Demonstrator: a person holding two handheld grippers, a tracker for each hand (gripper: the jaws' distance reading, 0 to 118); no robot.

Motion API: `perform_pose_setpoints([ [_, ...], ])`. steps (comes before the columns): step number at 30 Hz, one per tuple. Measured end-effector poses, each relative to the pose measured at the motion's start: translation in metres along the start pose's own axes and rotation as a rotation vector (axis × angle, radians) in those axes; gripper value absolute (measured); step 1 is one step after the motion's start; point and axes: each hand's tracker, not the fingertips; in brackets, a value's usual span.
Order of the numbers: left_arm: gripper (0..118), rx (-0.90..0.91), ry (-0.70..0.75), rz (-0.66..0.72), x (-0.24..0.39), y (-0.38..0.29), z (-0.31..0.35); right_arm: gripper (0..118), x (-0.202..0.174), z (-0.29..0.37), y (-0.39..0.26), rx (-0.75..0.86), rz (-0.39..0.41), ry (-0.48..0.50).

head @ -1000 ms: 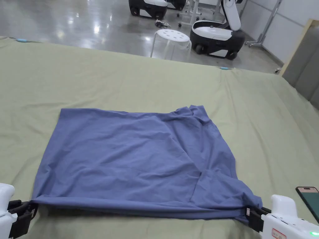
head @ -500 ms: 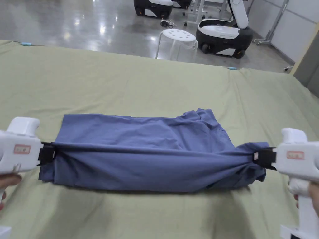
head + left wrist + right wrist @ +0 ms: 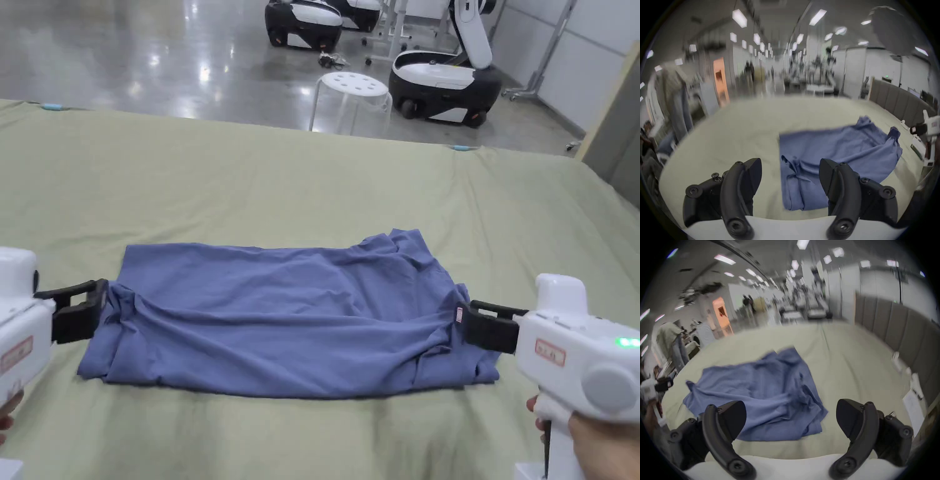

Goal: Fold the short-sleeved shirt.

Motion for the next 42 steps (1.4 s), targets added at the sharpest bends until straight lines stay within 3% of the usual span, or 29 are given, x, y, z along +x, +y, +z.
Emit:
perform_pose_setpoints([
  [3,73,0.149,0.028,-0.028,0.021,-0.017,0.062,115,-0.042,0.055,-0.033,0.226,0.041,-0.005],
  [4,72,0.117,0.043,-0.027,0.031,-0.022,0.077,114,-0.055,0.070,-0.045,0.264,0.041,-0.011],
  [5,69,0.091,0.046,-0.031,0.039,-0.028,0.090,104,-0.065,0.081,-0.054,0.249,0.032,0.006],
  [6,56,0.049,0.029,-0.021,0.035,-0.033,0.093,81,-0.071,0.088,-0.062,0.250,0.020,0.023],
  [7,22,0.016,0.018,-0.002,0.039,-0.039,0.099,40,-0.080,0.091,-0.069,0.242,0.020,0.016],
  [8,4,-0.017,0.007,0.011,0.042,-0.046,0.103,2,-0.088,0.093,-0.075,0.232,0.030,-0.002],
  [9,4,-0.053,0.060,-0.014,0.044,-0.052,0.102,2,-0.091,0.096,-0.079,0.229,0.039,-0.013],
  [11,4,-0.138,0.007,0.040,0.034,-0.061,0.092,2,-0.093,0.100,-0.081,0.191,0.021,0.021],
  [15,5,-0.260,0.038,0.015,0.018,-0.071,0.062,2,-0.093,0.109,-0.085,0.185,0.033,0.034],
  [16,12,-0.289,0.025,0.015,0.017,-0.074,0.050,2,-0.093,0.109,-0.085,0.177,0.045,0.037],
  [17,44,-0.303,0.018,0.028,0.007,-0.077,0.037,2,-0.092,0.108,-0.086,0.166,0.054,0.036],
  [18,67,-0.320,0.010,0.045,-0.001,-0.078,0.026,2,-0.091,0.107,-0.087,0.161,0.054,0.036],
  [19,75,-0.357,0.001,0.058,-0.002,-0.079,0.010,2,-0.091,0.107,-0.086,0.151,0.052,0.040],
  [24,75,-0.384,0.050,0.118,-0.023,-0.081,-0.070,2,-0.083,0.101,-0.089,0.116,0.040,0.016],
  [27,75,-0.444,0.032,0.236,-0.034,-0.070,-0.106,2,-0.074,0.096,-0.090,0.086,0.037,-0.016],
  [33,73,-0.613,0.016,0.020,-0.011,-0.081,-0.153,3,-0.032,0.071,-0.087,-0.002,-0.005,-0.123],
  [34,69,-0.590,0.025,0.000,-0.009,-0.076,-0.150,3,-0.021,0.063,-0.084,-0.030,-0.005,-0.150],
  [36,12,-0.563,0.003,0.007,-0.005,-0.066,-0.141,3,-0.002,0.045,-0.081,-0.070,-0.009,-0.176],
  [38,9,-0.546,-0.004,-0.056,0.015,-0.052,-0.120,5,0.019,0.014,-0.074,-0.159,-0.024,-0.200],
  [40,9,-0.511,-0.002,-0.078,0.021,-0.046,-0.111,21,0.036,-0.014,-0.069,-0.215,-0.053,-0.194],
  [41,9,-0.476,-0.007,-0.065,0.022,-0.038,-0.104,41,0.044,-0.030,-0.066,-0.223,-0.058,-0.183],
  [42,9,-0.444,-0.006,-0.040,0.019,-0.029,-0.100,72,0.049,-0.043,-0.063,-0.240,-0.065,-0.169],
])
